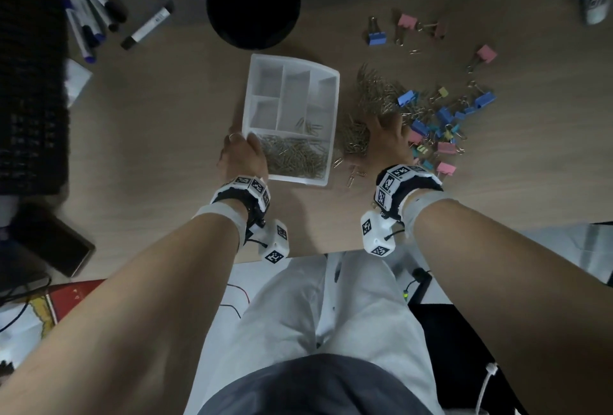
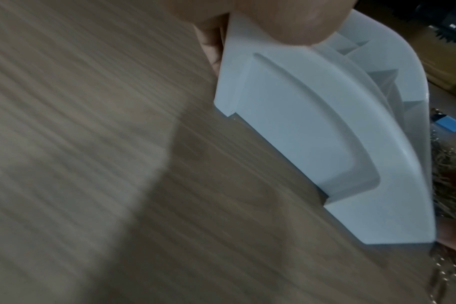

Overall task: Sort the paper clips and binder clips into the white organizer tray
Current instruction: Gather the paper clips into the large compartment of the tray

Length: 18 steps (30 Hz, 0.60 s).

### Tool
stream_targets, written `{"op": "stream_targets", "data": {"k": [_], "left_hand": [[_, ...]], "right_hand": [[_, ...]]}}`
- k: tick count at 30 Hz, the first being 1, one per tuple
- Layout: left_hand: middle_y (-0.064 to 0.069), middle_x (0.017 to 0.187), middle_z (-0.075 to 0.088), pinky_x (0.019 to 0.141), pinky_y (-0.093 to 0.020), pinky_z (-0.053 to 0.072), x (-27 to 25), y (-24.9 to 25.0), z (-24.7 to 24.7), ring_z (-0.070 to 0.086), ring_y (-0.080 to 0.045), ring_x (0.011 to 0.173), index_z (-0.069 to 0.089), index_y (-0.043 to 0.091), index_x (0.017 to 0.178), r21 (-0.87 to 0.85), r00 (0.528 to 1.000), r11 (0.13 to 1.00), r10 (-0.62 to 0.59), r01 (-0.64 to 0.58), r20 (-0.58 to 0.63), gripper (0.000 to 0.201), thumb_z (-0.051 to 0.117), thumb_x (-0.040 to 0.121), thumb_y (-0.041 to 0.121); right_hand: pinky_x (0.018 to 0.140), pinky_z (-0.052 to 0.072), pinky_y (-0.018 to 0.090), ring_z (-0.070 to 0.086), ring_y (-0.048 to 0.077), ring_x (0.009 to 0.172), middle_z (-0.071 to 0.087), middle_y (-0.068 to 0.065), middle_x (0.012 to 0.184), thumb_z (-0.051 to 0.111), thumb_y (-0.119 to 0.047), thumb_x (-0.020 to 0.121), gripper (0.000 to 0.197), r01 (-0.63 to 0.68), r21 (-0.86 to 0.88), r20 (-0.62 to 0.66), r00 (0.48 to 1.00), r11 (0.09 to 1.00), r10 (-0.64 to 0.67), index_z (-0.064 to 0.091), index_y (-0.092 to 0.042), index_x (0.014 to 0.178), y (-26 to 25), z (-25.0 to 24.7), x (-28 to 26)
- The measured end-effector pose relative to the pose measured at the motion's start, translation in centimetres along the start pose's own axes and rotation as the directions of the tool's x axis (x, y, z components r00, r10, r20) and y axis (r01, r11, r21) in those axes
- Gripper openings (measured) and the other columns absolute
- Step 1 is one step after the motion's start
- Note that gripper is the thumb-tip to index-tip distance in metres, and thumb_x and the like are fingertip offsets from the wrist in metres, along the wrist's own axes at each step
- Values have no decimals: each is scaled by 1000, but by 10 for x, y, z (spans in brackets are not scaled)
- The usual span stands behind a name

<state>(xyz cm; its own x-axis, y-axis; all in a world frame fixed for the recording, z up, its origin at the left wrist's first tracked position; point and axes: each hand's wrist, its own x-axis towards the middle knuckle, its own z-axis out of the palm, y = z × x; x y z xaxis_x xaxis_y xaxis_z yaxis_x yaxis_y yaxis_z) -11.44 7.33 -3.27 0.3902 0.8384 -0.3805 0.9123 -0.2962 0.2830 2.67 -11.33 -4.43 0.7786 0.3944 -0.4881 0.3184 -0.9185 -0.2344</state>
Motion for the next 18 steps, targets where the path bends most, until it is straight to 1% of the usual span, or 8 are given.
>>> {"op": "stream_targets", "data": {"k": [3, 6, 8, 10, 12, 13, 15, 18], "left_hand": [[-20, 120, 56, 92, -45, 43, -1, 2, 3, 55, -38, 111, 49, 0, 119, -15, 1000, 1000, -3, 3, -20, 41, 32, 102, 33], [-19, 121, 56, 92, -46, 44, 0, 4, 6, 55, -38, 112, 49, 0, 118, -7, 1000, 1000, -7, 7, -23, 42, 31, 102, 34], [-19, 124, 55, 94, -46, 44, -1, 4, 8, 54, -38, 114, 46, 0, 124, -13, 1000, 1000, -4, 4, -26, 43, 31, 102, 33], [-19, 127, 54, 95, -45, 43, 0, 4, 9, 54, -38, 116, 42, 0, 130, -11, 1000, 1000, -2, 1, -28, 45, 31, 102, 34], [-19, 129, 53, 97, -45, 43, 0, 4, 9, 53, -37, 117, 40, 0, 133, -18, 1000, 1000, -5, 5, -20, 48, 30, 102, 34], [-19, 130, 52, 98, -46, 42, 1, 3, 9, 52, -37, 118, 40, 0, 134, -25, 1000, 1000, -8, 8, -7, 48, 30, 102, 35], [-18, 134, 49, 101, -47, 40, 3, 3, 9, 50, -37, 122, 36, 0, 138, -42, 999, 999, -20, 21, 26, 52, 29, 102, 36], [-17, 140, 46, 104, -47, 39, 6, 2, 9, 48, -36, 125, 30, 1, 143, -63, 997, 997, -40, 45, 73, 55, 27, 102, 38]], "right_hand": [[91, 54, 54, 45, 40, 122, 38, 14, 133, 84, -28, 76, 57, 59, 94, -48, 997, 994, -55, 56, -28, 126, 3, 4, 1], [90, 55, 48, 57, 38, 110, 46, 15, 125, 81, -18, 79, 48, 112, 102, -75, 992, 988, -105, 61, -19, 123, 4, 7, 1], [87, 55, 41, 63, 36, 102, 51, 16, 121, 78, -16, 83, 42, 129, 100, -99, 988, 987, -119, 63, -15, 123, 3, 5, 3], [82, 53, 36, 66, 33, 98, 57, 18, 117, 76, -19, 86, 39, 135, 109, -118, 986, 985, -122, 66, -14, 123, 4, 1, 5], [75, 48, 31, 67, 32, 94, 63, 19, 112, 76, -21, 87, 35, 132, 120, -115, 986, 984, -118, 69, -13, 119, 6, -2, 8], [72, 45, 28, 67, 30, 92, 66, 17, 108, 76, -22, 86, 31, 128, 133, -115, 987, 983, -113, 70, -13, 115, 7, -3, 9], [71, 44, 25, 68, 26, 90, 71, 9, 102, 76, -18, 85, 21, 98, 186, -102, 992, 978, -80, 73, -16, 106, 10, -5, 12], [74, 44, 23, 64, 16, 87, 71, -3, 99, 78, -15, 82, 20, 29, 304, -48, 999, 952, -16, 76, -20, 102, 10, -11, 10]]}}
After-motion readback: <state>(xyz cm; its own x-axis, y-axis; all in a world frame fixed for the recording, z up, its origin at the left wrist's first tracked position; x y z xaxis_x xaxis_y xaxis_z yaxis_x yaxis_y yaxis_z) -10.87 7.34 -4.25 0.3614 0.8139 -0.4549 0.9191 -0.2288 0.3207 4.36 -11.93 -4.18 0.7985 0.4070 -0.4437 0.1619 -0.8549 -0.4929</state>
